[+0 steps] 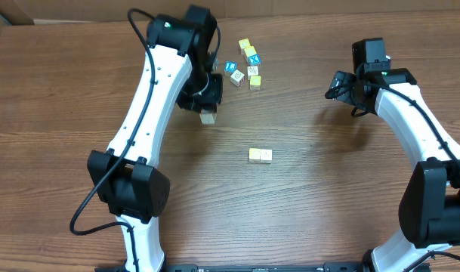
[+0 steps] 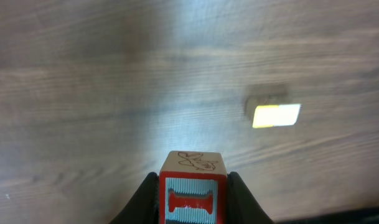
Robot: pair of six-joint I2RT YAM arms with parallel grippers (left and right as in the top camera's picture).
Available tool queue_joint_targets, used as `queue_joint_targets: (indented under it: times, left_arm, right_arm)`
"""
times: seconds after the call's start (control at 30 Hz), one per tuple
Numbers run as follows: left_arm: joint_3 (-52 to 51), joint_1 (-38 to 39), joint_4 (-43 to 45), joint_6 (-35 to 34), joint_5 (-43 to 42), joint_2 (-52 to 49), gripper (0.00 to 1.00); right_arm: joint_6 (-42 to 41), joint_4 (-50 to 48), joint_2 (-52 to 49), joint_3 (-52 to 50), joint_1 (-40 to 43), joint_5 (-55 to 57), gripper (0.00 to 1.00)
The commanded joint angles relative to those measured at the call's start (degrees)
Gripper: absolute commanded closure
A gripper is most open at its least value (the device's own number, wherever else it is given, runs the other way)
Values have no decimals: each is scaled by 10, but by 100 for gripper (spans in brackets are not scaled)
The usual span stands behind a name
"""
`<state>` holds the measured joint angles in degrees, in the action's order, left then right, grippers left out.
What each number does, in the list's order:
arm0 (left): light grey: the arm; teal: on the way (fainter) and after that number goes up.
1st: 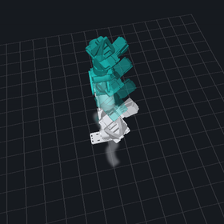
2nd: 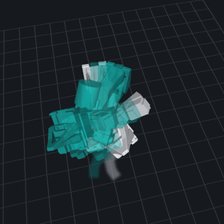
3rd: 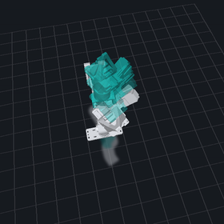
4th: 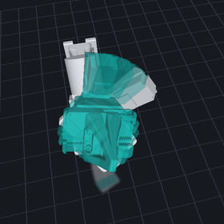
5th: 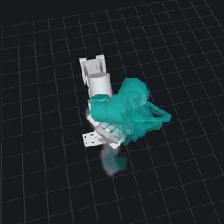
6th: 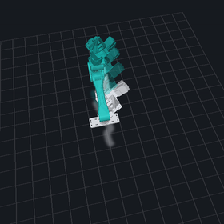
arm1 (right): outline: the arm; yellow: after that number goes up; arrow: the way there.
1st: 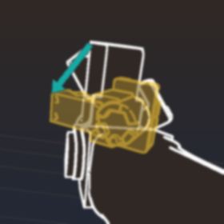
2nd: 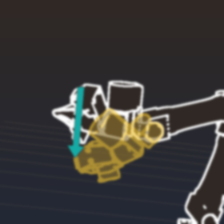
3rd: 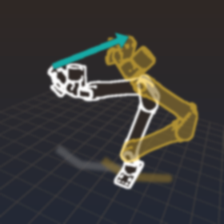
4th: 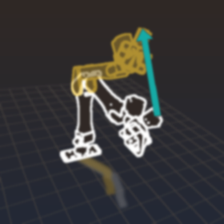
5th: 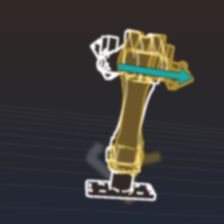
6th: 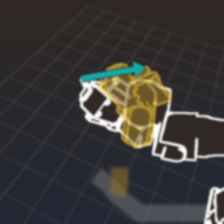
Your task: Flip 4 blocks
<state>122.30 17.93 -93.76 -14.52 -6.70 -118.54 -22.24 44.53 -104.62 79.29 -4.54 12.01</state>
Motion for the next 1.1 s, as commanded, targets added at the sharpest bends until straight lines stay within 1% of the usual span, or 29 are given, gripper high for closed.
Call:
queue_joint_targets:
  times: [0.0,0.07,0.1,0.17,0.23,0.37,0.4,0.43,0.5,0.57,0.67,0.73,0.77,0.8,0.83,0.87,1.07]
  left_arm:
    - [-47,14,0,-9,-9,-12,84]
    - [-79,24,7,-9,-9,-12,85]
    - [-95,29,15,-10,-9,-12,89]
    - [-128,40,40,-23,-9,-12,89]
    - [-163,52,69,-24,-17,-12,88]
    - [-202,63,98,-24,-39,-12,80]
    - [-204,63,101,-24,-39,-12,74]
    - [-204,63,104,-24,-39,-12,62]
    - [-202,58,107,-24,-39,-12,48]
    - [-195,49,107,-24,-39,-12,42]
    - [-174,31,106,-26,-40,-9,41]
    - [-155,19,102,-26,-47,-5,43]
    - [-150,16,102,-26,-50,-2,47]
    - [-146,12,102,-26,-52,3,57]
    - [-145,9,102,-26,-52,10,82]
    - [-145,8,101,-26,-52,14,95]
    - [-153,25,43,-4,-52,18,96]
  right_arm:
    - [2,-3,17,12,2,6,0]
    - [2,-3,17,12,2,6,0]
    - [2,-3,17,12,2,6,0]
    - [2,-3,17,12,2,6,0]
    - [2,-3,17,12,2,6,0]
    - [2,-3,17,12,2,6,0]
    - [2,-3,17,12,2,6,0]
    - [2,-3,17,12,2,6,0]
    - [2,-3,17,12,2,6,0]
    - [2,-3,17,12,2,6,0]
    - [2,-3,17,12,2,6,0]
    - [2,-3,17,12,2,6,0]
    - [2,-3,17,12,2,6,0]
    - [2,-3,17,12,2,6,0]
    - [2,-3,17,12,2,6,0]
    - [2,-3,17,12,2,6,0]
    - [2,-3,17,12,2,6,0]
